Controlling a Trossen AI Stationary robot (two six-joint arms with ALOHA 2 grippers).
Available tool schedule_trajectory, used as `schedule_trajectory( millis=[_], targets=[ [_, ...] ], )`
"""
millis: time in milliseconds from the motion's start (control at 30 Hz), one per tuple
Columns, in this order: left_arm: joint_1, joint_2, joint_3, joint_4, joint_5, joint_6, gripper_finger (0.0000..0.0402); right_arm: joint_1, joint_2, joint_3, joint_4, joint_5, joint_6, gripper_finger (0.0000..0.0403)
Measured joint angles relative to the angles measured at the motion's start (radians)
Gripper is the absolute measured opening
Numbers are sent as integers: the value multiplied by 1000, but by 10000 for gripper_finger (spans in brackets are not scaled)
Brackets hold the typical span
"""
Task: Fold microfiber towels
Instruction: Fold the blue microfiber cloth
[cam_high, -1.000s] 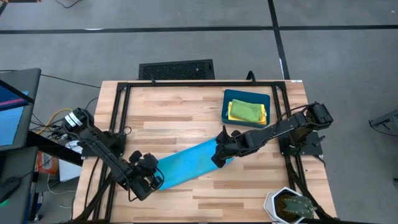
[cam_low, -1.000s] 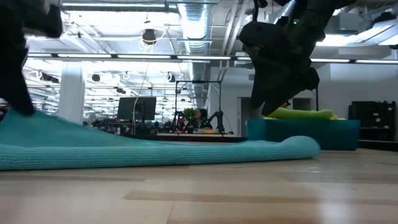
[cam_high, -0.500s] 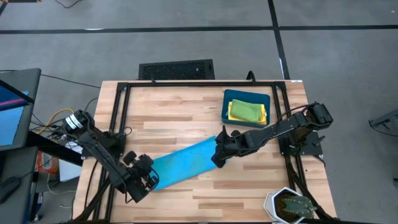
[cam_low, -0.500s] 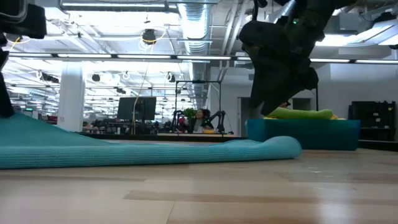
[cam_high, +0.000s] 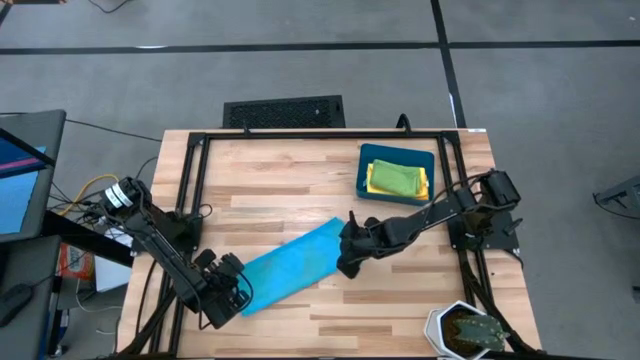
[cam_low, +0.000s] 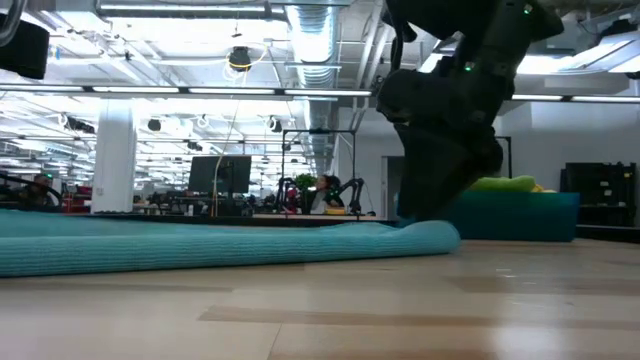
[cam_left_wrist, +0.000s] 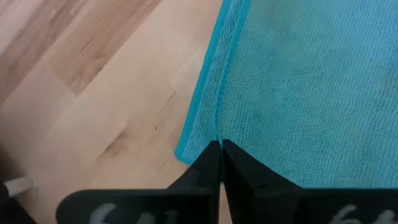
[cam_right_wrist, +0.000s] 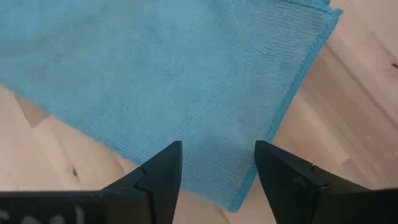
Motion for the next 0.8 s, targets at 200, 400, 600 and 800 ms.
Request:
schedule_trajectory(
  millis=[200,400,600,800],
  targets=[
    [-9,0,-7,3,9,0,0,-1,0,0,-11,12,-17,223],
    [-8,0,-7,-4,51,21,5,-16,18,-1,-9,3,-46,206],
    [-6,0,-6,-18,133,-17,54,-16,29,0,9,-2,-46,195],
    [-6,0,29,-49,168,-38,126,-16,0,1,49,20,-70,196]
  ],
)
